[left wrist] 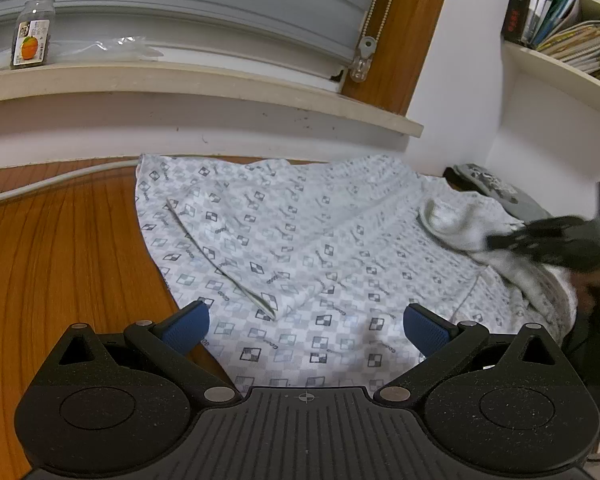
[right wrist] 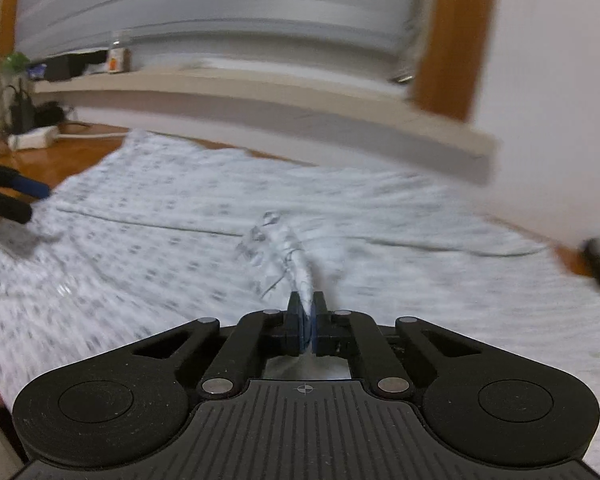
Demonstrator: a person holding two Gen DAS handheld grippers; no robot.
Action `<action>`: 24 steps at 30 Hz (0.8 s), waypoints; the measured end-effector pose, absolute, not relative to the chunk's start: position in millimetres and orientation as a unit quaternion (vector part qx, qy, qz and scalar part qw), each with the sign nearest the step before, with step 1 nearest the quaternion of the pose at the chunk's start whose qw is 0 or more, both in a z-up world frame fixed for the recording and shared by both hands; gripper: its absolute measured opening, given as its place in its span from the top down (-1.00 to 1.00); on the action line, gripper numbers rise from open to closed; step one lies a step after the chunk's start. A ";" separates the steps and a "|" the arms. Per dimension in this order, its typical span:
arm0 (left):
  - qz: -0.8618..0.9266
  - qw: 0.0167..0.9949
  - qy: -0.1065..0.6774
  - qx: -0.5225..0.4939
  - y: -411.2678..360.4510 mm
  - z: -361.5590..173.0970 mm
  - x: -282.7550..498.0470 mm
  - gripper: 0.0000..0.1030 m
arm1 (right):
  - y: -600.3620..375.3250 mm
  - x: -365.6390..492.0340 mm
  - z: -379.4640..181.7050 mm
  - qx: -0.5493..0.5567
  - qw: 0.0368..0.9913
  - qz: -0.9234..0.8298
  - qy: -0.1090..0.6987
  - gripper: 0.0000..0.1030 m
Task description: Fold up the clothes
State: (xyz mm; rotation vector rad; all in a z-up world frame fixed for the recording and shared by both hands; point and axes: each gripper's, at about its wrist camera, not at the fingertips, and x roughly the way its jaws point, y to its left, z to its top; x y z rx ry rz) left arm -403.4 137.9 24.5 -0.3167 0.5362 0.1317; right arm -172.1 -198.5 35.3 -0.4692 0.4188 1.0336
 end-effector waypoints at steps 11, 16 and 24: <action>0.068 0.950 0.264 -0.153 136.8 24.7 -403.6 -1.00 | -476.0 -164.4 130.5 -0.265 0.921 0.202 0.201 0.92; 0.074 0.949 0.270 -0.143 135.6 25.9 -401.1 -1.00 | -560.5 -158.5 102.0 -0.220 0.942 0.069 0.244 0.38; 0.073 0.958 0.261 -0.095 108.3 45.4 -371.8 -1.00 | -476.3 -114.8 62.0 -0.236 0.919 0.173 0.263 0.20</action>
